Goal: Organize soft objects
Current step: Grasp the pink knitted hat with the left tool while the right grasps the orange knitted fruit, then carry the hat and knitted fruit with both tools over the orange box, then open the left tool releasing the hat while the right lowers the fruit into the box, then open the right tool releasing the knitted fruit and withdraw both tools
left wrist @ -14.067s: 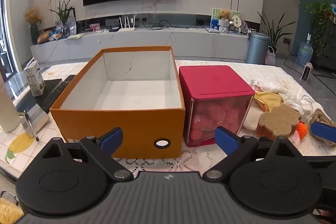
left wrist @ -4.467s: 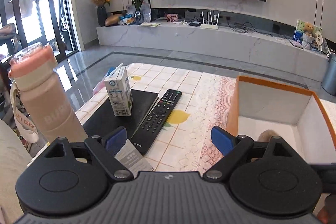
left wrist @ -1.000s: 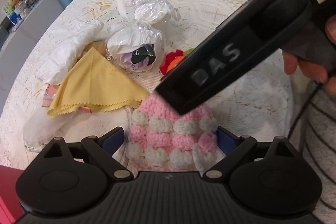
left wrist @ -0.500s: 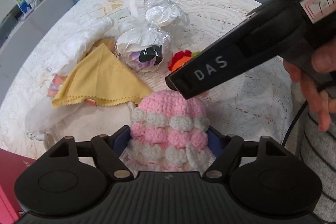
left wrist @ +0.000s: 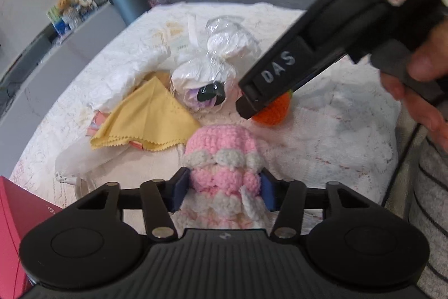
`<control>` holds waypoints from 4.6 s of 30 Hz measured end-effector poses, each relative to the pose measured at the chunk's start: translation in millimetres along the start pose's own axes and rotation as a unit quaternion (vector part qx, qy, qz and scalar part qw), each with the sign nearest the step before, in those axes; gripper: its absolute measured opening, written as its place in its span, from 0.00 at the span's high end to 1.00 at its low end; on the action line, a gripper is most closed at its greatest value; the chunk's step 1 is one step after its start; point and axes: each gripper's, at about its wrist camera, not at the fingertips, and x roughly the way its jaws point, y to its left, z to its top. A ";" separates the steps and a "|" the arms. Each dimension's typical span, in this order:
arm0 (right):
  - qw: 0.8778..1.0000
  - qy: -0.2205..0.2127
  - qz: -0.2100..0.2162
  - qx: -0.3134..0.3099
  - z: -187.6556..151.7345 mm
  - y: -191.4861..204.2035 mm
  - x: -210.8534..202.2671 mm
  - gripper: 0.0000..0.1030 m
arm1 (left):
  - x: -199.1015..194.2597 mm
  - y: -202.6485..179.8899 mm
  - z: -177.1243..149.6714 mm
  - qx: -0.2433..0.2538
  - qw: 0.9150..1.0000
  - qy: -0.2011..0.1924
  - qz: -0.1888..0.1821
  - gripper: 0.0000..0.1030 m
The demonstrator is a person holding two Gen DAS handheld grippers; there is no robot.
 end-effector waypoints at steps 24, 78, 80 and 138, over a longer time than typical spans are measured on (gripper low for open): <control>0.998 -0.057 0.018 0.023 4.0 -2.7 -27.9 0.54 | -58.8 9.9 -4.1 -0.108 0.991 -0.080 -0.017 0.70; 0.959 0.003 0.155 -0.238 22.9 383.2 9.5 0.54 | -156.0 257.6 -194.4 -0.502 0.844 -0.075 0.173 0.69; 0.961 0.009 0.158 -0.225 22.7 382.0 15.9 0.54 | -149.4 260.0 -196.4 -0.502 0.844 -0.068 0.177 0.66; 0.945 0.007 0.095 -0.313 -8.8 436.9 11.7 0.18 | -211.7 275.1 -235.2 -0.538 0.798 -0.022 0.269 0.12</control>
